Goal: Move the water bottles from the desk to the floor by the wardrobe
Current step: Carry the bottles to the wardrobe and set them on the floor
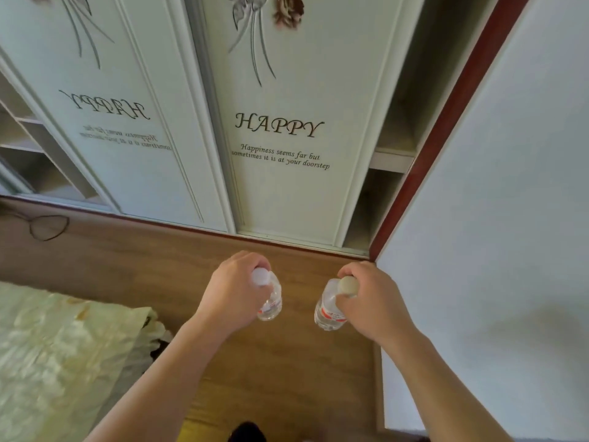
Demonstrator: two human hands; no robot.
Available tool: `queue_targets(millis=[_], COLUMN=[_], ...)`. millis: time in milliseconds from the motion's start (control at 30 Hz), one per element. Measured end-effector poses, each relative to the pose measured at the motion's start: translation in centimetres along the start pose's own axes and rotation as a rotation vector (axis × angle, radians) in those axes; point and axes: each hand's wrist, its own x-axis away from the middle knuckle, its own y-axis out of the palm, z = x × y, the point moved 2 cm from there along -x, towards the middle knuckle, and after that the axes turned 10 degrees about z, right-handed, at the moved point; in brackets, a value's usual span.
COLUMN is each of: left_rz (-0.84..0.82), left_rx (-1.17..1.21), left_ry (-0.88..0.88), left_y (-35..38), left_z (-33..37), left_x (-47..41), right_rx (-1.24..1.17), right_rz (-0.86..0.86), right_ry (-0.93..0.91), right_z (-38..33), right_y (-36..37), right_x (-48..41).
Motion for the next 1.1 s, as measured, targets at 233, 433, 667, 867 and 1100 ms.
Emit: queue_targets(millis=[233,433,667,867,1100], left_rz=[-0.098,-0.195,-0.307,-0.385,-0.434], left_rx=[0.048,0.092,0.113,0.067,0.017], left_ry=[0.048,0.127,0.131,0.073,0.067], left_y=[3.7,7.4,14.5,23.4,36.6], left_z=[0.7,1.1,2.0,2.0,-1.5], left_x=[-11.7,-20.2,-30.3,-36.9,-41.3], right_rx=[0.045,0.049,0.048,0.025,0.014], right_rz=[0.035,0.077,0.077,-0.01,-0.087], right_ry=[0.13,0.25,0.313,0.331,0.354], right_z=[1.7,3.4,8.0,15.5,26.4], right_y=[0.7,1.9,3.2,7.2,14.5], right_x=[-9.6,-16.8,-26.6,-34.7,-42.0])
